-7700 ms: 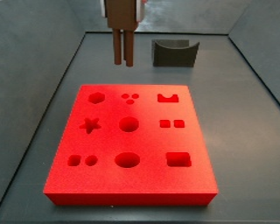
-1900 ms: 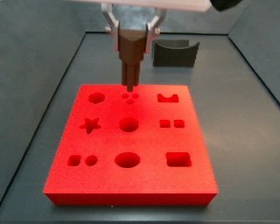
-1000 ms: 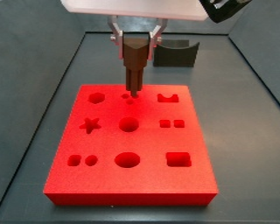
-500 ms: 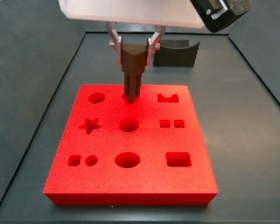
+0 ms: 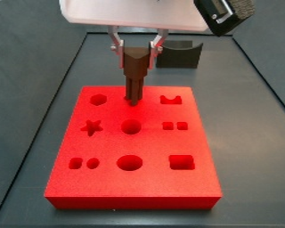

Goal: Insert the 3 prong object.

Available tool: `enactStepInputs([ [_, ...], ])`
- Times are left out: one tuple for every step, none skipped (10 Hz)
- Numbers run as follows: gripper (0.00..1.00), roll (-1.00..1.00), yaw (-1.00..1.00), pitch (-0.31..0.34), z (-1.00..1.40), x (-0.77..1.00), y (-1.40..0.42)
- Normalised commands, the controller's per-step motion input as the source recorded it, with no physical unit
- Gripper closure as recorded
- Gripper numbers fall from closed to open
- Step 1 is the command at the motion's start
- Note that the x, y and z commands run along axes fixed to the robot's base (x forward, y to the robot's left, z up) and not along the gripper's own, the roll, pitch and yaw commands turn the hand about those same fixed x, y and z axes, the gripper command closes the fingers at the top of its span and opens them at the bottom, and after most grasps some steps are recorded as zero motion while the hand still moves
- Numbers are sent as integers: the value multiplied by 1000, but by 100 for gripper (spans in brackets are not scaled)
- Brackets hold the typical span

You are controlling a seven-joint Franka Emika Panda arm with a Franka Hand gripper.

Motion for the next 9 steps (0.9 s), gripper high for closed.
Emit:
enactStepInputs([
  [100, -39, 197, -43, -180, -23, 11],
  [100, -19, 0, -33, -29, -143, 0],
  [100, -17, 0, -20, 0, -134, 14],
  [100, 0, -160, -9, 0, -151, 29],
  [100, 0, -123, -36, -14, -77, 0],
  [100, 0, -54, -41, -51, 0, 0],
  [100, 0, -43, -59, -160, 0, 0],
  [100, 0, -80, -129, -357, 43, 0],
  [100, -106, -109, -269, -617, 49, 0],
])
